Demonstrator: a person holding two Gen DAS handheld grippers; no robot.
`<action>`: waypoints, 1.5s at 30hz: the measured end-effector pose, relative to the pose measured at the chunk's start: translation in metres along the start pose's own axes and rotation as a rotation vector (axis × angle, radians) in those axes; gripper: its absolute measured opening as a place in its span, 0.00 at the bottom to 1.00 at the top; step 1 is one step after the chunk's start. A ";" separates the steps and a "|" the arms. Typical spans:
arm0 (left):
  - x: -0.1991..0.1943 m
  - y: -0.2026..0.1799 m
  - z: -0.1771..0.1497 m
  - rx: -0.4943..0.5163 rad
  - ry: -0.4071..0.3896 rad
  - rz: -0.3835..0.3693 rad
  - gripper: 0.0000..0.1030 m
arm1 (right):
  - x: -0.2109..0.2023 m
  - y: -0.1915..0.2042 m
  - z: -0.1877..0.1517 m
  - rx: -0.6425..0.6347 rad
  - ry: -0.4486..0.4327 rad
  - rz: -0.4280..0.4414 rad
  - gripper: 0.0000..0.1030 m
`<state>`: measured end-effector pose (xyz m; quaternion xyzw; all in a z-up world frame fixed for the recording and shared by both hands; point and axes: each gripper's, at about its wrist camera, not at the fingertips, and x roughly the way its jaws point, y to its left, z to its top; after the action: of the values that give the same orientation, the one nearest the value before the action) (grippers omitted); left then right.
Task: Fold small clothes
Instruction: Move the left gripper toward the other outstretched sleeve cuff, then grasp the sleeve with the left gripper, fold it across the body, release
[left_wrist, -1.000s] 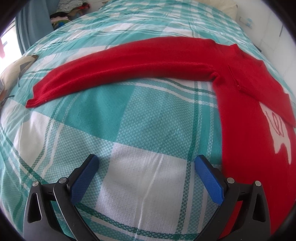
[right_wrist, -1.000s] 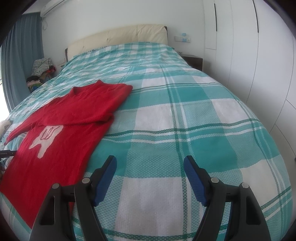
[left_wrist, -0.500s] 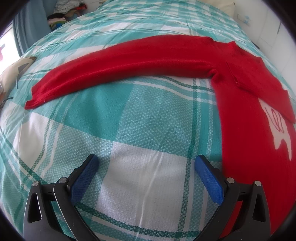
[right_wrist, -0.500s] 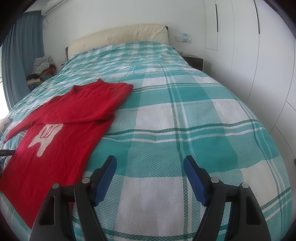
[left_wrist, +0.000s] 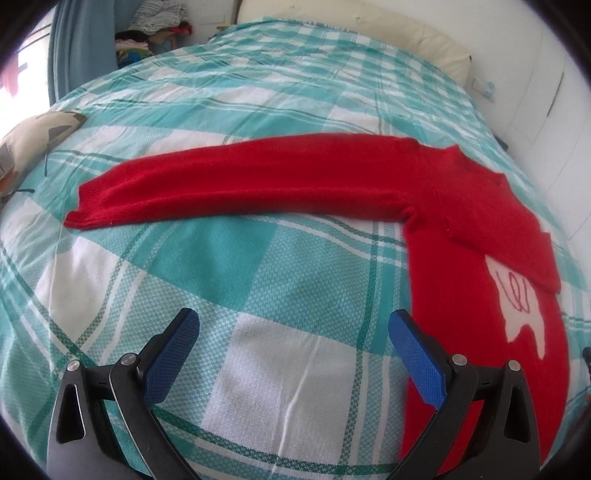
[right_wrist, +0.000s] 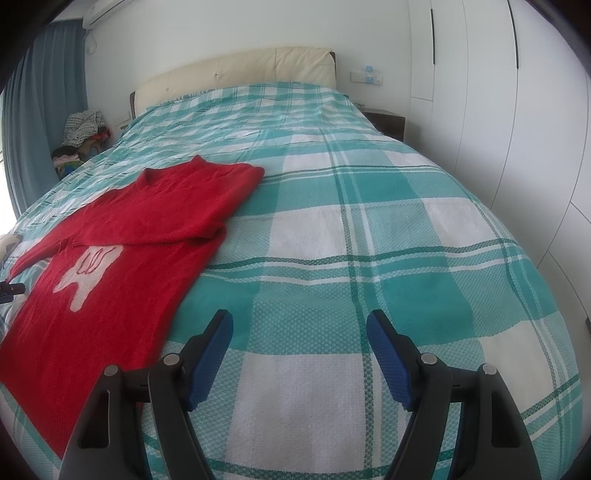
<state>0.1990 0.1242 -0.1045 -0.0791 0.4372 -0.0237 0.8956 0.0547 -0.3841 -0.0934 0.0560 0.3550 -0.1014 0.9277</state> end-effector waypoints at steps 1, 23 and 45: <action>-0.004 0.002 0.002 -0.012 -0.022 -0.005 0.99 | 0.000 0.000 0.000 0.000 0.000 0.000 0.72; -0.014 0.013 0.006 -0.080 -0.081 -0.040 0.99 | 0.005 0.002 0.000 -0.016 0.010 -0.012 0.72; -0.006 0.192 0.050 -0.588 -0.005 0.000 0.98 | 0.004 0.003 0.000 -0.014 -0.001 0.001 0.72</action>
<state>0.2293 0.3207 -0.1011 -0.3350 0.4229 0.1042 0.8355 0.0579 -0.3819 -0.0957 0.0496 0.3554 -0.0983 0.9282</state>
